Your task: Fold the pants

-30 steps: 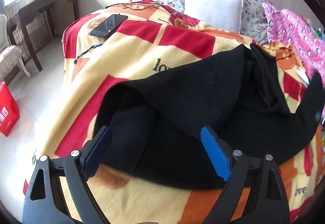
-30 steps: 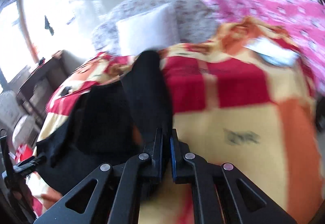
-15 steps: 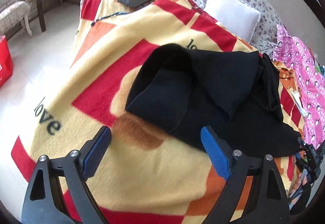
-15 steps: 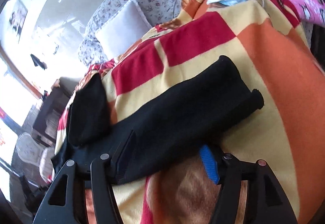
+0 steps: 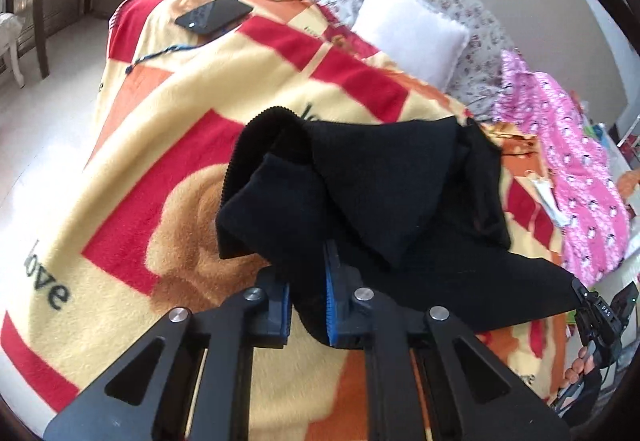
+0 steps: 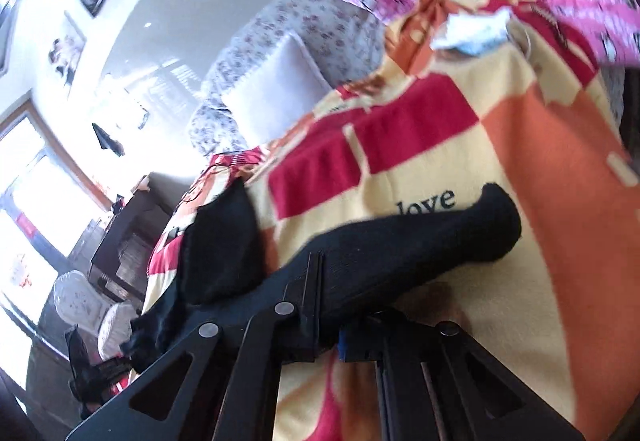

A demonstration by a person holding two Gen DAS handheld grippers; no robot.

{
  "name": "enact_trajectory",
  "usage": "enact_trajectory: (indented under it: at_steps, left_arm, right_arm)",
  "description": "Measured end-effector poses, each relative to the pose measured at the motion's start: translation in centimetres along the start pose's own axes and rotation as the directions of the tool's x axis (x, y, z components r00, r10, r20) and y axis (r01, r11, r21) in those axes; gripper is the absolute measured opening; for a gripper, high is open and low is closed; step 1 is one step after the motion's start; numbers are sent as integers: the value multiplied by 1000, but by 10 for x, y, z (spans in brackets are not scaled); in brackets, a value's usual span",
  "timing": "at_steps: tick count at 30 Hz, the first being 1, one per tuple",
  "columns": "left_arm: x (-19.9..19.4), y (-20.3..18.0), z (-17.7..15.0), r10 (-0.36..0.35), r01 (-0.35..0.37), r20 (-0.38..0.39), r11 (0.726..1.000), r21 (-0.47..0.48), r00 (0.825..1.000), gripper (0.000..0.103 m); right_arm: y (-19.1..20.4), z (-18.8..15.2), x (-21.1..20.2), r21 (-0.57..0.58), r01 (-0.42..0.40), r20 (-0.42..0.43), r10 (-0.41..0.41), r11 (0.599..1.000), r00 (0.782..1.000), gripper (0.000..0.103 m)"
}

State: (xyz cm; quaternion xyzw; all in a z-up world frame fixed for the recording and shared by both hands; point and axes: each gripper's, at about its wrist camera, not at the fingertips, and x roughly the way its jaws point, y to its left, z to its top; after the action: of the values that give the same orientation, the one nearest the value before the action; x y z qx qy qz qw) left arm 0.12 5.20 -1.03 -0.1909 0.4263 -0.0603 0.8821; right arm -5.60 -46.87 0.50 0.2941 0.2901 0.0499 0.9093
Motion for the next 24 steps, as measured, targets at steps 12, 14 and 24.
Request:
enact_trajectory:
  at_steps: [12,14,24]
  left_arm:
    - [2,26,-25,132,-128,-80,990,51,988,27]
    - [-9,31,-23,134,-132,-66,991,37,989,37]
    - [-51,1,-7,142,-151,73,980,130,987,73]
  right_arm:
    - [-20,-49,-19,-129,245,-190,-266,961,945,22]
    - [-28,-47,-28,-112,279,-184,-296,954,937,34]
    - [51,-11,-40,-189,59,-108,-80,980,991,54]
